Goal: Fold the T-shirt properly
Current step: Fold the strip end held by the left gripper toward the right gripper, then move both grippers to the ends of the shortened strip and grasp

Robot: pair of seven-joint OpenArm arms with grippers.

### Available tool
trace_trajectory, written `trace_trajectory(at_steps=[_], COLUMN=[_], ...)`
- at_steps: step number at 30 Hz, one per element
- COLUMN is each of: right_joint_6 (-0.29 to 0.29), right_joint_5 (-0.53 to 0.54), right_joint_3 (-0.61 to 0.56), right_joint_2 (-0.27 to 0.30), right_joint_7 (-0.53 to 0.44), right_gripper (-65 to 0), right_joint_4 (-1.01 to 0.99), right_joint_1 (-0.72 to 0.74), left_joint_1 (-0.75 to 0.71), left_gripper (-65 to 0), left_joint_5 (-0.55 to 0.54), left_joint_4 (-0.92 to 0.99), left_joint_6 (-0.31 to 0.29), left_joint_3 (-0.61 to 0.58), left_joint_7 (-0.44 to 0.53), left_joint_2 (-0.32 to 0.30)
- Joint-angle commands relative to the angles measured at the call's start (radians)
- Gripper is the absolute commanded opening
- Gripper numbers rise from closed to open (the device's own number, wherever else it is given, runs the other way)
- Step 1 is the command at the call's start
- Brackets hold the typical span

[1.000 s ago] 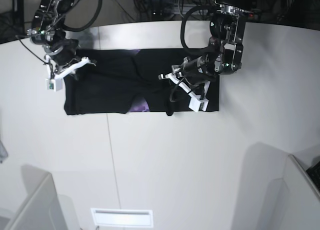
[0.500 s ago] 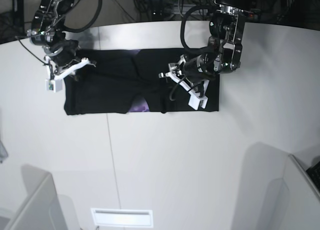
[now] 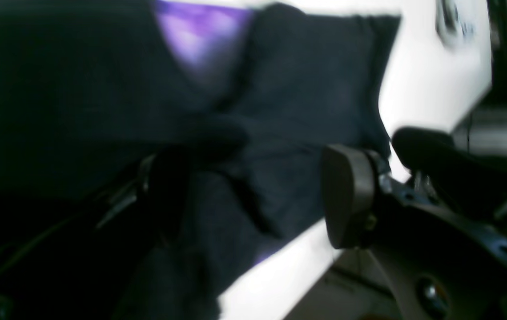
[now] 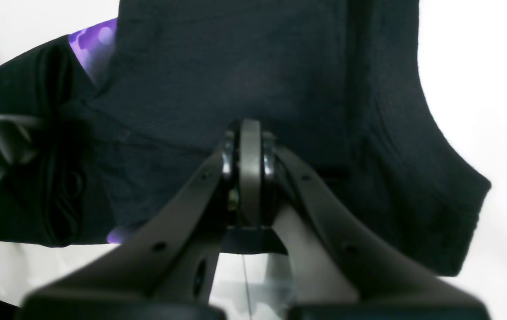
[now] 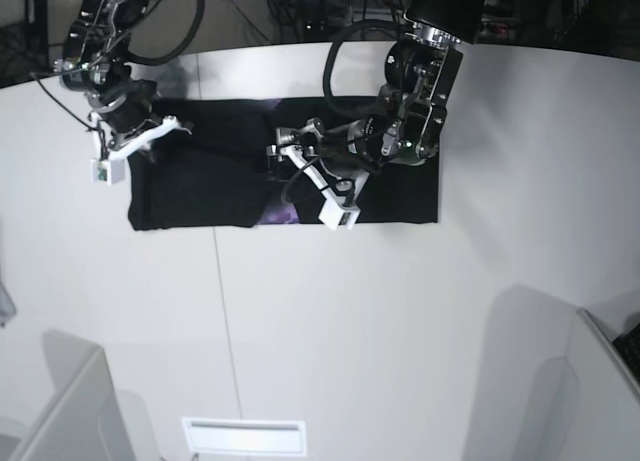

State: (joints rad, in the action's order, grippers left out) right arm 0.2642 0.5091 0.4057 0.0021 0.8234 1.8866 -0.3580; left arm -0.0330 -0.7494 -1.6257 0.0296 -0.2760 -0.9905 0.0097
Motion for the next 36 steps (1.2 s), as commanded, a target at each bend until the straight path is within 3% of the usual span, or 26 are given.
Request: trace_trajectory(at_steps=[1, 4, 6, 9, 10, 11, 14, 16, 23, 28, 33, 36], right_joint_6=[0.002, 0.002, 0.002, 0.004, 0.004, 0.004, 0.007, 0.007, 0.007, 0.007, 0.007, 0.007], right_joint_5=[0.012, 0.016, 0.018, 0.018, 0.018, 0.018, 0.018, 0.018, 0.090, 0.205, 0.221, 0.219], right_joint_3=[0.003, 0.022, 0.071, 0.112, 0.137, 0.160, 0.236, 0.250, 0.252, 0.255, 0.249, 0.247], right_joint_2=[0.006, 0.008, 0.003, 0.006, 0.008, 0.008, 0.008, 0.014, 0.121, 0.169, 0.178, 0.178], right_joint_7=[-0.019, -0.019, 0.006, 0.147, 0.192, 0.224, 0.320, 0.371, 0.386, 0.383, 0.370, 0.354], right_gripper=[-65.0, -65.0, -65.0, -65.0, -60.0, -51.0, -24.0, -14.3, -14.1, -14.1, -14.1, -14.1], right_joint_4=[0.015, 0.018, 0.021, 0.021, 0.020, 0.018, 0.015, 0.015, -0.173, -0.296, -0.345, -0.374], right_joint_1=[0.006, 0.006, 0.024, 0.095, 0.122, 0.144, 0.216, 0.254, 0.340, 0.337, 0.340, 0.337], left_joint_1=[0.011, -0.003, -0.041, -0.095, -0.109, -0.120, -0.152, -0.186, -0.249, -0.265, -0.292, -0.292], left_gripper=[-20.2, -21.7, -29.5, -53.5, -62.7, -65.0, -65.0, -65.0, -65.0, -65.0, -65.0, -65.0], left_joint_5=[-0.017, -0.019, -0.019, -0.019, -0.019, -0.019, -0.017, -0.011, 0.006, 0.202, 0.294, 0.304], left_joint_4=[-0.028, -0.101, -0.167, -0.253, -0.264, -0.267, -0.261, -0.261, -0.222, -0.209, -0.164, -0.097], left_joint_6=[-0.004, -0.004, -0.004, -0.004, -0.004, -0.004, -0.004, -0.006, -0.010, -0.012, -0.135, -0.148], left_joint_3=[0.001, 0.007, 0.059, 0.195, 0.241, 0.277, 0.387, 0.467, 0.633, 0.631, 0.581, 0.577], left_joint_7=[0.009, 0.008, 0.006, 0.006, 0.006, 0.006, 0.006, 0.009, 0.014, 0.057, 0.181, 0.226], left_joint_2=[0.002, -0.012, -0.057, -0.123, -0.146, -0.165, -0.233, -0.276, -0.336, -0.336, -0.310, -0.293])
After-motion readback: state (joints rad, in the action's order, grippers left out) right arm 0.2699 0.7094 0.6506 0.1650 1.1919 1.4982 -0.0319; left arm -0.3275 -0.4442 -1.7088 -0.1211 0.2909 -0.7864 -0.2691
